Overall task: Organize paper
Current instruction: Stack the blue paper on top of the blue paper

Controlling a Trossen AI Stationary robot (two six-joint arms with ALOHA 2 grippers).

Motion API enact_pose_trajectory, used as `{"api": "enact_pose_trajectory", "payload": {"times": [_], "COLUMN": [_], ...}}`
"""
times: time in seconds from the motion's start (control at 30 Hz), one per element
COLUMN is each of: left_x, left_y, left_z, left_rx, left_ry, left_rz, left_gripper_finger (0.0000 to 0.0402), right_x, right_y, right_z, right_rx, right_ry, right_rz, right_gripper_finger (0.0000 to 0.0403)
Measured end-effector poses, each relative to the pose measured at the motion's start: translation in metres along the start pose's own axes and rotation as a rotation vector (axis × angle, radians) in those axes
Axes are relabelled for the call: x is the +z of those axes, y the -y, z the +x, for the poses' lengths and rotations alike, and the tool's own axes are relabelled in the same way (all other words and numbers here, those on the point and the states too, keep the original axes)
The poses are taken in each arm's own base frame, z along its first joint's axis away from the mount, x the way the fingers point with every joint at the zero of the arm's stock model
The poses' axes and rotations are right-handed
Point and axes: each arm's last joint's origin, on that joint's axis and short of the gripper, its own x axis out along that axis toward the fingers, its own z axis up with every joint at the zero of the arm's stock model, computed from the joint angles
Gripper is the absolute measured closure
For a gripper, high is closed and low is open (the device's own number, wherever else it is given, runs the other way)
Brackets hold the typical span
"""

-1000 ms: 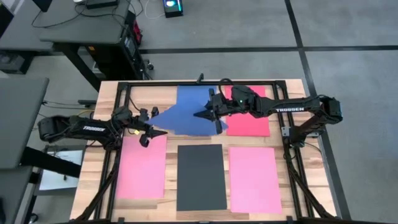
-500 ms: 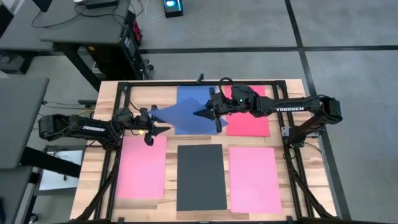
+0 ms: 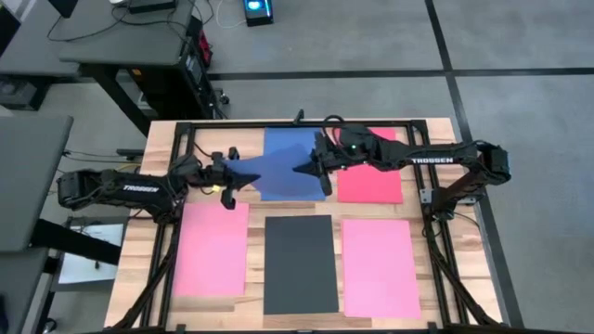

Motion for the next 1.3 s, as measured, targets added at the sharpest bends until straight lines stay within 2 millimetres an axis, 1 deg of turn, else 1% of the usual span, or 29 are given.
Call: {"api": "enact_pose_trajectory", "payload": {"times": [0.2,0.3,0.4,0.47,0.63,0.83,0.93,1.1,1.2,1.3], "left_x": [0.003,0.010,0.016,0.022,0.031,0.035,0.037,0.038,0.038,0.037], "left_y": [-0.003,-0.005,-0.009,-0.014,-0.028,-0.048,-0.055,-0.056,-0.055,-0.055], "left_z": [0.008,0.014,0.019,0.022,0.027,0.023,0.020,0.019,0.019,0.019], "left_rx": [0.016,0.017,0.034,0.054,0.138,0.262,0.272,0.254,0.238,0.235], "left_ry": [-0.062,-0.060,-0.071,-0.079,-0.134,-0.204,-0.203,-0.201,-0.204,-0.211], "left_rz": [-0.019,-0.018,-0.033,-0.057,-0.120,-0.255,-0.297,-0.332,-0.351,-0.354], "left_gripper_finger": [0.0401,0.0401,0.0401,0.0401,0.0401,0.0401,0.0401,0.0401,0.0401,0.0401], "right_x": [-0.009,-0.010,-0.012,-0.013,-0.019,-0.023,-0.023,-0.023,-0.026,-0.034], "right_y": [0.006,0.008,0.010,0.013,0.025,0.044,0.050,0.046,0.042,0.042], "right_z": [-0.002,-0.003,-0.003,-0.004,-0.008,-0.016,-0.019,-0.018,-0.017,-0.014], "right_rx": [-0.023,-0.032,-0.103,-0.142,-0.187,-0.250,-0.239,-0.159,-0.151,-0.159], "right_ry": [-0.085,-0.104,-0.115,-0.118,-0.123,-0.116,-0.113,-0.128,-0.159,-0.209], "right_rz": [0.066,0.079,0.143,0.205,0.261,0.359,0.426,0.495,0.513,0.530], "right_gripper_finger": [0.0403,0.0403,0.0403,0.0403,0.0403,0.0403,0.0403,0.0403,0.0403,0.0403]}}
